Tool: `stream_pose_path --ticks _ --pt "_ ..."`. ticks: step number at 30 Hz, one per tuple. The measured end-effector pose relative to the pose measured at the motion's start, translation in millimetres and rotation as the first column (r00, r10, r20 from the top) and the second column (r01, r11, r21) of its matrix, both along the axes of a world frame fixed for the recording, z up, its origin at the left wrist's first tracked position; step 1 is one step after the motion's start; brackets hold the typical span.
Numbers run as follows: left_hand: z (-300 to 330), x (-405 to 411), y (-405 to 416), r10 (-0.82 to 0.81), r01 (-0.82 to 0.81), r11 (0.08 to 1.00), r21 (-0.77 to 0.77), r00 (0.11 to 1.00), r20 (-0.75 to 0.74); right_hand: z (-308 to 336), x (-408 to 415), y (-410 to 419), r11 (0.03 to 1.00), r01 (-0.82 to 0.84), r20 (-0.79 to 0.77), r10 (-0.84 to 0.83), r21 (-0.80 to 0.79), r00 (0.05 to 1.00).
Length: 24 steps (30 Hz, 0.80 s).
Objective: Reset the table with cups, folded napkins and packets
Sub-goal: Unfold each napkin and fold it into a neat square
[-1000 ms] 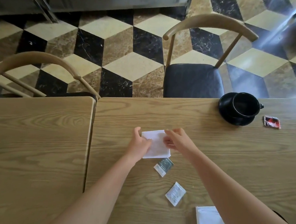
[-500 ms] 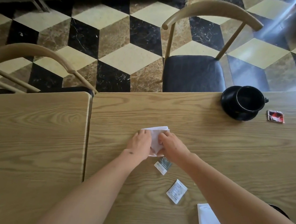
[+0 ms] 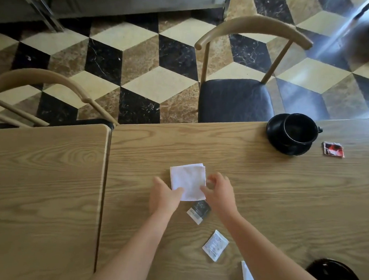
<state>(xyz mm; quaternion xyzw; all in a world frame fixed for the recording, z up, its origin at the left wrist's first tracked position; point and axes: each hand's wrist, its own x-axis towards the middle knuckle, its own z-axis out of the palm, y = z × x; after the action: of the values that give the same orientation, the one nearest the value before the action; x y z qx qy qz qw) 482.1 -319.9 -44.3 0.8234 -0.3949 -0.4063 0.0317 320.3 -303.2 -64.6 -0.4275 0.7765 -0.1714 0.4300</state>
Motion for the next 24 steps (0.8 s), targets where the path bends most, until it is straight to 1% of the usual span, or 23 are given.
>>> stream_pose_path --ticks 1,2,4,6,7,8,9,10,11,12,13,14,15,16,19,20,24 --pt "-0.4 -0.4 4.7 0.081 -0.079 0.996 0.032 0.994 -0.077 0.3 -2.4 7.5 0.997 0.068 0.013 -0.069 0.043 0.998" --pt "-0.1 -2.1 6.5 0.155 -0.148 0.987 0.062 0.976 -0.151 1.0 -3.3 12.0 0.99 0.096 0.037 -0.1 0.103 0.994" --pt "6.4 -7.8 3.4 0.287 -0.263 0.957 0.12 0.913 -0.289 5.4 -2.3 13.5 0.976 0.095 0.077 -0.112 0.194 0.991" --pt "19.6 -13.2 -2.3 0.311 -0.279 0.95 0.136 0.868 -0.387 15.5 -3.2 10.3 0.963 0.102 0.133 -0.138 0.248 0.981" --pt "28.1 -16.9 -4.3 0.313 -0.284 0.95 0.131 0.844 -0.436 22.0 -6.5 8.7 0.956 0.122 0.19 -0.177 0.267 0.966" --pt "36.8 -20.2 -4.8 0.325 -0.298 0.945 0.135 0.8 -0.504 28.0 -10.5 9.0 0.947 0.146 0.264 -0.224 0.285 0.938" --pt "48.8 -24.1 -2.8 0.344 -0.326 0.935 0.143 0.727 -0.594 37.4 -15.9 12.1 0.942 0.163 0.356 -0.267 0.294 0.895" --pt "61.7 -27.6 1.3 0.355 -0.351 0.924 0.151 0.64 -0.681 46.7 -21.2 17.3 0.938 0.17 0.467 -0.302 0.303 0.831" --pt "76.0 -31.0 7.2 0.343 -0.361 0.92 0.151 0.557 -0.757 57.8 -26.0 24.3 0.931 0.173 0.575 -0.337 0.321 0.746" --pt "90.5 -34.6 13.7 0.306 -0.35 0.927 0.135 0.498 -0.812 68.8 -30.3 30.9 0.922 0.173 0.67 -0.372 0.346 0.643" --pt "101.4 -37.7 19.9 0.255 -0.324 0.94 0.103 0.468 -0.847 79.9 -34.0 35.8 0.917 0.18 0.735 -0.394 0.356 0.552" --pt "115.6 -40.7 28.1 0.191 -0.298 0.953 0.054 0.454 -0.87 94.6 -39.3 42.2 0.923 0.198 0.78 -0.384 0.329 0.494" --pt "129.4 -43.2 36.5 0.132 -0.278 0.961 0.002 0.449 -0.884 110.4 -44.7 48.9 0.934 0.216 0.812 -0.355 0.285 0.463" --pt "143.8 -45.8 45.4 0.071 -0.258 0.965 -0.05 0.44 -0.895 128.5 -51.1 55.9 0.946 0.233 0.832 -0.31 0.224 0.46" --pt "186.7 -56.6 68.3 -0.068 -0.23 0.955 -0.187 0.444 -0.893 184.9 -69.7 79.4 0.957 0.29 0.841 -0.18 0.029 0.511" --pt "201.5 -61.2 76.7 -0.114 -0.225 0.946 -0.233 0.441 -0.89 203.6 -74.7 89.6 0.951 0.308 0.836 -0.147 -0.028 0.529" --pt "253.3 -83.3 111.6 -0.296 -0.201 0.898 -0.392 0.385 -0.874 273.0 -87.5 132.1 0.903 0.367 0.789 -0.054 -0.222 0.612"
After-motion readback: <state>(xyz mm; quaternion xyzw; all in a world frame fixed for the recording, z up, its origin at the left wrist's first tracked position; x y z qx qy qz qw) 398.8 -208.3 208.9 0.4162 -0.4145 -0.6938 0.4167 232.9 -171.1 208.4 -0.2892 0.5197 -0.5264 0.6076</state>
